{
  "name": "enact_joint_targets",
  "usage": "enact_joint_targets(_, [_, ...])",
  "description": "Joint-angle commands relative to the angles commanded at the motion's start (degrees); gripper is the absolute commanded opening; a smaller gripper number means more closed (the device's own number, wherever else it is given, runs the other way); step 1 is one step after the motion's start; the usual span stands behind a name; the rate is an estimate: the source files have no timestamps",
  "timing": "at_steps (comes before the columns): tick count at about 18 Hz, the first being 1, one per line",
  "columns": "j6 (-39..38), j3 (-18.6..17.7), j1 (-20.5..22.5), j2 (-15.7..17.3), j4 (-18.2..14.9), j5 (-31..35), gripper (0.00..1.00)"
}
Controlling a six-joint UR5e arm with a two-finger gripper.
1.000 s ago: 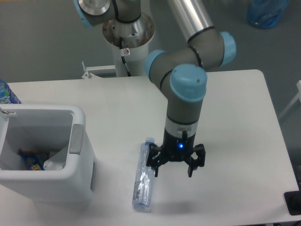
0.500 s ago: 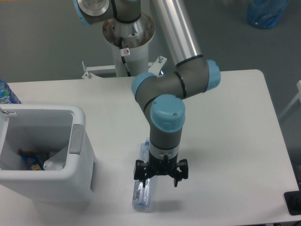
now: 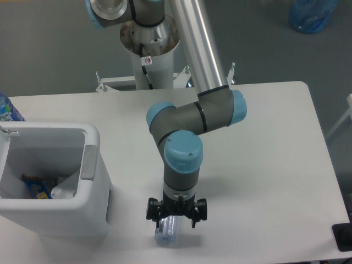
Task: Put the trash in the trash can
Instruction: 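Close the gripper around the bottle's cap end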
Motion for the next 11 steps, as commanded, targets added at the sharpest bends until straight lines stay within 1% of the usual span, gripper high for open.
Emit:
enact_joint_targets(3, [0.2, -0.2, -0.6, -1.0, 0.5, 0.3, 1.00])
enact_joint_targets(11, [0.4, -0.1, -0.7, -1.8, 0.7, 0.4, 1.00])
